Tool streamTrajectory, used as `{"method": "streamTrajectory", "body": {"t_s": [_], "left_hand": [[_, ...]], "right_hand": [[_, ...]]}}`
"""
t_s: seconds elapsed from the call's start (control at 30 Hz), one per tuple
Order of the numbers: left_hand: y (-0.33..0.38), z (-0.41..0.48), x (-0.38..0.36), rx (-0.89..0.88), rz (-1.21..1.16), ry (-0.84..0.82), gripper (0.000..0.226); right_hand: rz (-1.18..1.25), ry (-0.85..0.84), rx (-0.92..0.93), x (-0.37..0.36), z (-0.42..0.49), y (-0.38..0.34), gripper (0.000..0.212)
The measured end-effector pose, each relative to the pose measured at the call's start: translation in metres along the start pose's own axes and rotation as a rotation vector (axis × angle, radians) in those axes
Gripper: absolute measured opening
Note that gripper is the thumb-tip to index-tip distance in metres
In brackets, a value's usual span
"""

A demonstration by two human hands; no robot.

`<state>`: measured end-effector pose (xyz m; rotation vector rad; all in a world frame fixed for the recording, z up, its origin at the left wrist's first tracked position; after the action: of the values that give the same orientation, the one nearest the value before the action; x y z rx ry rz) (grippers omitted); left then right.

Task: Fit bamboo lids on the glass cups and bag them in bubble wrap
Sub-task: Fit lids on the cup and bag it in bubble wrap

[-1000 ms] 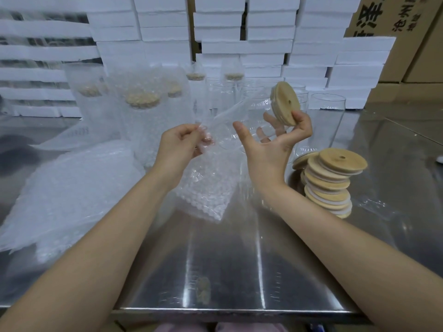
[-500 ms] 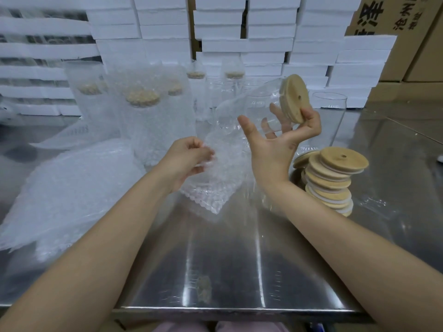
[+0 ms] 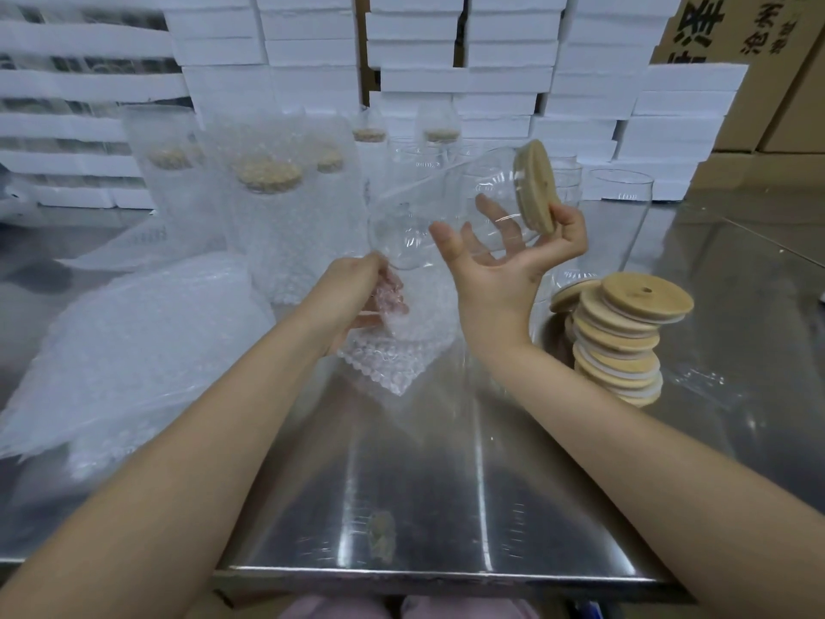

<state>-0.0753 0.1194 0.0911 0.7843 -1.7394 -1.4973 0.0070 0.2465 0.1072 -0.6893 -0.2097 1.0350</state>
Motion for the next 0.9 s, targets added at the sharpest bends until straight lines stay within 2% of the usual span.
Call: {"method": "streamTrajectory", "body": {"t_s": [0.13,0.23,0.37,0.4,0.43,0.47,0.53,0.6,0.7,0.8,0.9], "left_hand": [[-0.005,0.0,0.005,0.035,-0.149,0.059,0.031],[-0.005,0.003,0.011,0.019,-0.188,0.182,0.03],[-0.003,0.008,0.024,-0.06,-0.188,0.289,0.007],[-0.004,0.007,0.024,-0.095,-0.126,0.3,0.007],[-0.005,0.005,0.026,-0.145,0.039,0.339,0.021],[-0.002,0.002,0.027,-0.223,0.304,0.389,0.032],[0.005,-0.004,0.019,-0.419,0.78,0.42,0.038],[0.008,-0.004,0.012,-0.497,0.935,0.33,0.032],[0.005,-0.003,0.002,-0.47,0.856,0.179,0.012],[-0.004,0.003,0.002,-0.307,0.952,0.122,0.034],[-0.007,0.006,-0.002,-0.384,0.921,-0.079,0.028]], "right_hand": [[-0.034,-0.09,-0.051,-0.003,-0.003,0.008,0.081],[-0.14,-0.144,-0.044,0.004,0.0,0.009,0.079],[-0.286,-0.166,-0.031,0.01,0.001,0.01,0.081],[-0.301,-0.149,-0.025,0.01,0.0,0.011,0.081],[-0.306,-0.122,-0.018,0.01,0.0,0.011,0.08],[-0.305,-0.092,-0.011,0.011,0.0,0.011,0.079],[-0.293,-0.046,-0.006,0.012,0.001,0.012,0.078],[-0.276,-0.016,0.002,0.014,0.003,0.012,0.075],[-0.24,0.029,-0.001,0.016,0.005,0.013,0.073],[-0.218,0.041,-0.01,0.016,0.005,0.013,0.073],[-0.16,0.027,-0.019,0.014,0.003,0.013,0.074]]}}
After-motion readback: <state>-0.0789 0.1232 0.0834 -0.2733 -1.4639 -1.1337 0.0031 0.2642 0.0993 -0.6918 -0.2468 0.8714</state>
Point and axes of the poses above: each hand's wrist, its own z-axis towards the middle knuckle, its own x-axis out of the back of the hand, y = z × x, the point moved 3 cm from there along z, towards the middle knuckle, and after that the axes turned 14 degrees about -y, right-handed, at the moved point
